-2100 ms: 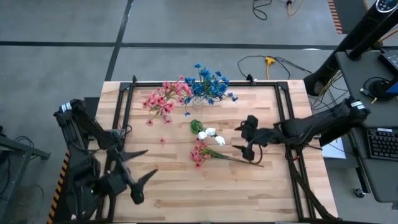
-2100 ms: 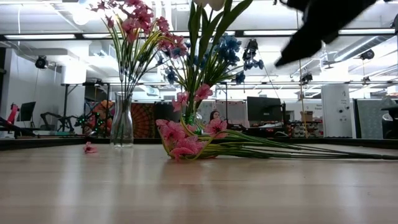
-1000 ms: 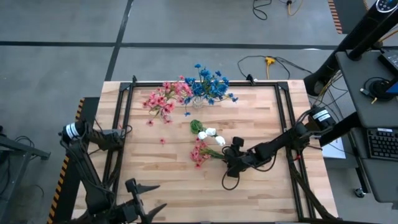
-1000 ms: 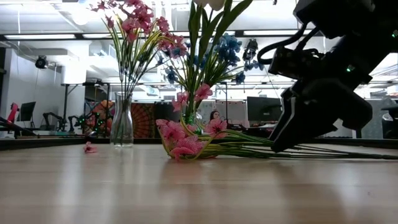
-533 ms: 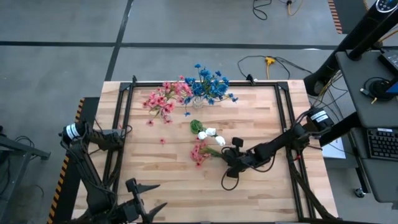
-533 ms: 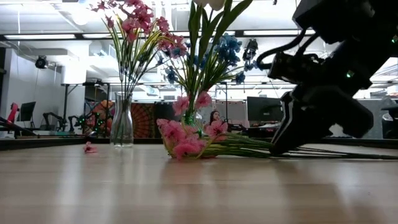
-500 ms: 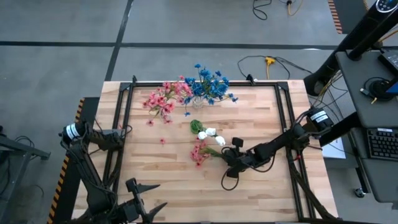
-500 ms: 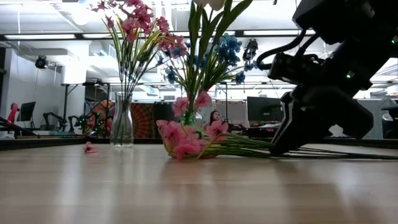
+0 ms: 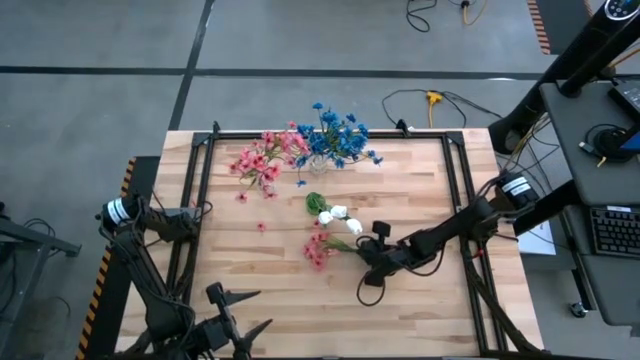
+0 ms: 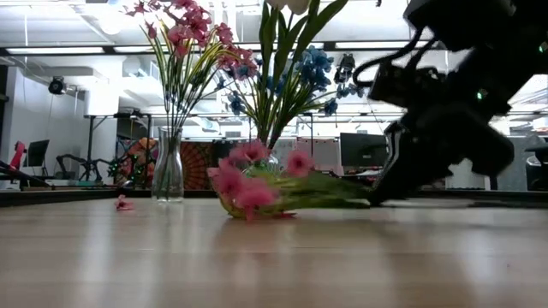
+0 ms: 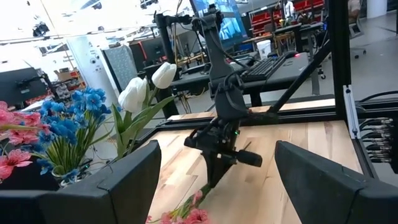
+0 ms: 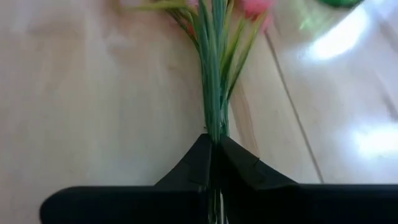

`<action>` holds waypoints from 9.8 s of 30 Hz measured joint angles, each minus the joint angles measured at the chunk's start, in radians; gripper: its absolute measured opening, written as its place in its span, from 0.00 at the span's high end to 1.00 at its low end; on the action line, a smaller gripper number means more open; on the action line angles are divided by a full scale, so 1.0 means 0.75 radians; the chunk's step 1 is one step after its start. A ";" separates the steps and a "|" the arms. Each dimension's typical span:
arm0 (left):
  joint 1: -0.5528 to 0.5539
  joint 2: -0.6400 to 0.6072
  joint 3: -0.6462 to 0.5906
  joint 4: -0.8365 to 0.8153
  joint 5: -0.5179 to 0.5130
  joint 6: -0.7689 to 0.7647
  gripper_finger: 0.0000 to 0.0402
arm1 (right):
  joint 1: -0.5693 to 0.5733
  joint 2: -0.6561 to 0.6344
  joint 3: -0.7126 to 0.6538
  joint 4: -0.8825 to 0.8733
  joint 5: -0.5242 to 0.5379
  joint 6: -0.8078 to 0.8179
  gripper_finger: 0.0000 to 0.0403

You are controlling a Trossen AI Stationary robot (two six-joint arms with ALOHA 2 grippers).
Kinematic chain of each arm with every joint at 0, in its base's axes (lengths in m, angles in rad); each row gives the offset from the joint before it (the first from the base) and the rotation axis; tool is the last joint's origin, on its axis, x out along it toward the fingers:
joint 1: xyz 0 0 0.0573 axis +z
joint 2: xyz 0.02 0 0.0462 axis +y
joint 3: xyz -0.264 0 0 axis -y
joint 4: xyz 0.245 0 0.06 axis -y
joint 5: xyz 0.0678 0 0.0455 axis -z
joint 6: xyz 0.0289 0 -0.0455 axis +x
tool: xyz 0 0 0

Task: Sort flowers into vase by color
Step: Put the pink flowers into the left transparent vase

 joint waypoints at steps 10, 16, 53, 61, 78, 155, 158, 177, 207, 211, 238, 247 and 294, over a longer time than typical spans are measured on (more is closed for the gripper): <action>0.002 0.000 -0.002 0.000 0.000 -0.021 0.26 | 0.016 -0.159 0.000 0.002 0.001 -0.043 0.97; 0.003 0.000 -0.003 0.000 0.000 -0.025 0.26 | 0.045 -0.260 0.000 0.010 0.000 -0.076 0.97; 0.412 0.053 -0.100 0.765 0.515 0.437 0.33 | 0.218 -0.095 0.089 1.616 -0.218 -0.923 0.97; 0.511 0.082 -0.099 1.024 0.759 0.643 0.33 | 0.203 0.014 0.261 1.583 -0.342 -0.937 0.97; 0.566 0.090 -0.099 1.122 1.153 0.717 0.45 | 0.171 0.071 0.375 1.444 -0.344 -0.944 0.97; 0.373 -0.749 -0.098 0.076 0.444 0.564 1.00 | 0.158 -0.392 0.374 0.489 -0.197 -0.651 0.44; 0.344 -0.855 -0.098 -0.172 0.444 0.345 1.00 | 0.149 -0.389 0.374 0.475 -0.196 -0.652 0.44; 0.288 -0.842 -0.089 -1.098 0.695 -0.793 1.00 | 0.030 -0.387 0.374 0.360 -0.197 -0.648 0.44; 0.666 -1.162 -0.038 -1.856 0.247 -0.977 1.00 | -0.008 -0.386 0.374 0.371 -0.197 -0.620 0.44; 0.722 -1.213 -0.039 -1.856 0.228 -0.957 1.00 | -0.008 -0.386 0.374 0.372 -0.197 -0.620 0.44; 0.812 -1.088 -0.041 -1.291 0.265 -0.502 1.00 | -0.048 -0.386 0.374 0.510 -0.196 -0.579 0.44; 0.892 -1.142 -0.041 -1.289 0.369 -0.449 1.00 | -0.047 -0.386 0.374 0.511 -0.196 -0.586 0.44; 2.095 -1.392 -0.521 -0.354 1.736 0.441 1.00 | -0.082 -0.386 0.374 0.458 -0.197 -0.621 0.44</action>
